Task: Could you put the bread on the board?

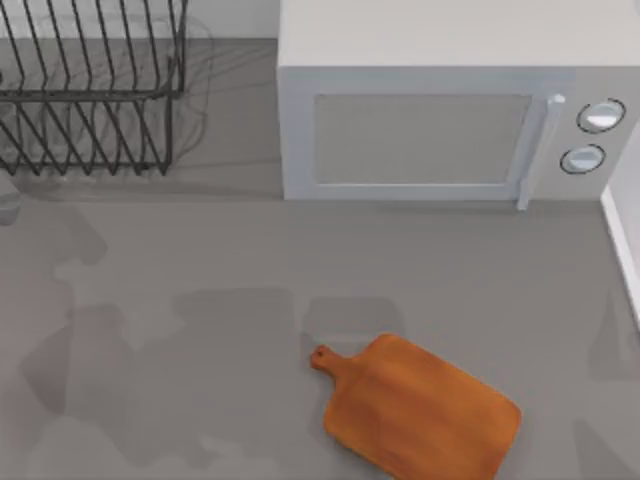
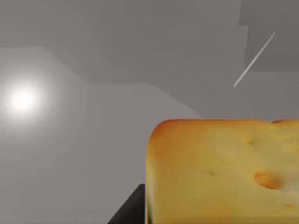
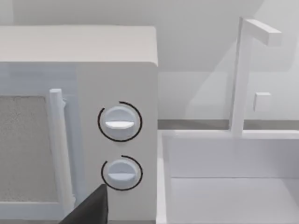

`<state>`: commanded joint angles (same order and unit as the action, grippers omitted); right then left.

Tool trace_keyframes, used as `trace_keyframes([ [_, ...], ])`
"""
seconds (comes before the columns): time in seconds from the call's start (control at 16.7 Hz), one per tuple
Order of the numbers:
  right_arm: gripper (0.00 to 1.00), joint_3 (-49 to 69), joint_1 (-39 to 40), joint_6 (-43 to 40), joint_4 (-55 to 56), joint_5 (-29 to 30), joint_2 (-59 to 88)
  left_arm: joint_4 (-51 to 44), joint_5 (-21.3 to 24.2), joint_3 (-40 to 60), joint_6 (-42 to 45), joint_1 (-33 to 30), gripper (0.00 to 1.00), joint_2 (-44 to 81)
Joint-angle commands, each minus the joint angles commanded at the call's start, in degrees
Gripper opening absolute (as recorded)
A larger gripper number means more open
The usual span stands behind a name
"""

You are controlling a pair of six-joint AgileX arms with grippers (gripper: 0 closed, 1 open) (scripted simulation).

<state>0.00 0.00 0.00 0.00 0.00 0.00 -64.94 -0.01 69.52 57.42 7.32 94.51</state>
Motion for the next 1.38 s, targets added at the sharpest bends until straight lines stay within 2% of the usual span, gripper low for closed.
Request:
trace_keyframes([
  [0.36, 1.00, 0.0, 0.0, 0.0, 0.0, 0.0, 0.0, 0.6, -0.5, 0.8, -2.9, -1.0, 0.00, 0.6],
  [0.48, 1.00, 0.0, 0.0, 0.0, 0.0, 0.0, 0.0, 1.2, -1.1, 2.3, -7.9, -2.8, 0.00, 1.1],
  [0.66, 1.00, 0.0, 0.0, 0.0, 0.0, 0.0, 0.0, 2.3, -2.6, 5.7, -20.1, -7.0, 0.00, 2.6],
  [0.9, 1.00, 0.0, 0.0, 0.0, 0.0, 0.0, 0.0, 3.3, -4.7, 10.9, -44.8, -14.6, 0.00, 6.0],
  [1.38, 1.00, 0.0, 0.0, 0.0, 0.0, 0.0, 0.0, 2.2, -6.7, 19.0, -107.4, -33.0, 0.00, 15.8],
])
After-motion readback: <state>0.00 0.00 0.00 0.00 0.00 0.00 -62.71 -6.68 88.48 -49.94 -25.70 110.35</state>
